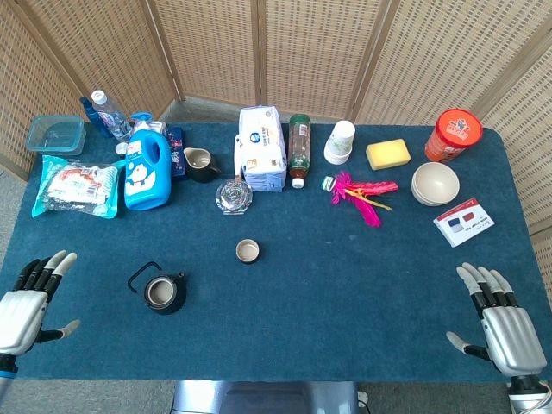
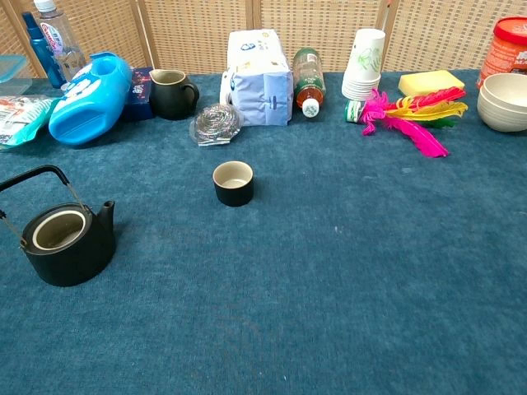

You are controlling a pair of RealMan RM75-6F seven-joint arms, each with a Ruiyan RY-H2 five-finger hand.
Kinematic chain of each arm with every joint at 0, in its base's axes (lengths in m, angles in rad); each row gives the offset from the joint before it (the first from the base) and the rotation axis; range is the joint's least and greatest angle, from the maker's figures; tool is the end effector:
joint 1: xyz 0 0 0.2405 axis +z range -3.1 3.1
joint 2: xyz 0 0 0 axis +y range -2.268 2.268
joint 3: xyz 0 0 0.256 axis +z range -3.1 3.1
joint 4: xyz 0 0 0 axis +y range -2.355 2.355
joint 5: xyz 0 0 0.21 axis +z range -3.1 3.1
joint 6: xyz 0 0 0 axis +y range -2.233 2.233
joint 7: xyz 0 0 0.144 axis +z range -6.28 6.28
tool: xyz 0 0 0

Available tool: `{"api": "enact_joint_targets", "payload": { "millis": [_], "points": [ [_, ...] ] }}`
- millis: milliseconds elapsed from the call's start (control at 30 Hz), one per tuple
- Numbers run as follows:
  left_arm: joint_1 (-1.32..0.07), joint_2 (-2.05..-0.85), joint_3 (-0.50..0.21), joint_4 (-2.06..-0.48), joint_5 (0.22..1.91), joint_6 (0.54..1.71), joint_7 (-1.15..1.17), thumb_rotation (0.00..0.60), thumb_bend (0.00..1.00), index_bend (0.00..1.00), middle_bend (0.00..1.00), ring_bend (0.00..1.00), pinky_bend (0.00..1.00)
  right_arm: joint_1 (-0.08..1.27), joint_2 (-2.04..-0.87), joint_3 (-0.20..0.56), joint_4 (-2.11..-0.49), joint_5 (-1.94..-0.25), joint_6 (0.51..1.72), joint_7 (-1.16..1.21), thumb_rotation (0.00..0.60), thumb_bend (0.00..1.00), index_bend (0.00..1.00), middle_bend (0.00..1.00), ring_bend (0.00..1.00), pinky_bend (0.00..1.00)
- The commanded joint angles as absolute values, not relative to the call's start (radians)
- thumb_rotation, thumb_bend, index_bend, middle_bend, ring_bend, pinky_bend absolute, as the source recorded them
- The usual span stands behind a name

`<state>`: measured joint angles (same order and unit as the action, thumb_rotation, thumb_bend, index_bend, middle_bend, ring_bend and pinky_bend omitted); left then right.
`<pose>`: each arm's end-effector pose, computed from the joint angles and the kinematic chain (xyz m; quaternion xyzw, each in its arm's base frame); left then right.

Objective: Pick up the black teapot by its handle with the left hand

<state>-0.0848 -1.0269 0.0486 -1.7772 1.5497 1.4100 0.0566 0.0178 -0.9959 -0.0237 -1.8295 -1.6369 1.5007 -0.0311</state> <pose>-0.2903 0.1560 0.1484 -0.6388 -0.4295 -0.3485 0.5348 -0.2736 -0.1432 0.1648 0.6186 -0.4132 0.3963 0.5381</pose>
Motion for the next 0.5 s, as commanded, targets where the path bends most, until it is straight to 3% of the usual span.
{"api": "enact_joint_targets", "payload": {
  "millis": [33, 333, 500],
  "points": [
    [-0.085, -1.026, 0.049, -1.778, 1.549, 1.409, 0.057, 0.6, 0.07, 0.0, 0.0, 0.0, 0.01, 0.018, -0.996, -0.024, -1.83, -1.637, 1.5, -0.032, 0.6, 0.0, 0.0, 0.0, 0.0, 0.0],
    [-0.111, -1.035, 0.045, -1.76, 1.523, 1.349, 0.021, 0.6, 0.07, 0.0, 0.0, 0.0, 0.01, 0.016, -0.992, -0.027, -1.834, -1.639, 1.502, -0.024, 0.6, 0.0, 0.0, 0.0, 0.0, 0.0],
    [-0.202, -1.035, 0.028, -1.784, 1.484, 1.178, -0.169, 0.6, 0.05, 0.0, 0.0, 0.0, 0.02, 0.019, -0.989, -0.023, -1.833, -1.629, 1.498, -0.015, 0.6, 0.0, 0.0, 0.0, 0.0, 0.0]
  ]
}}
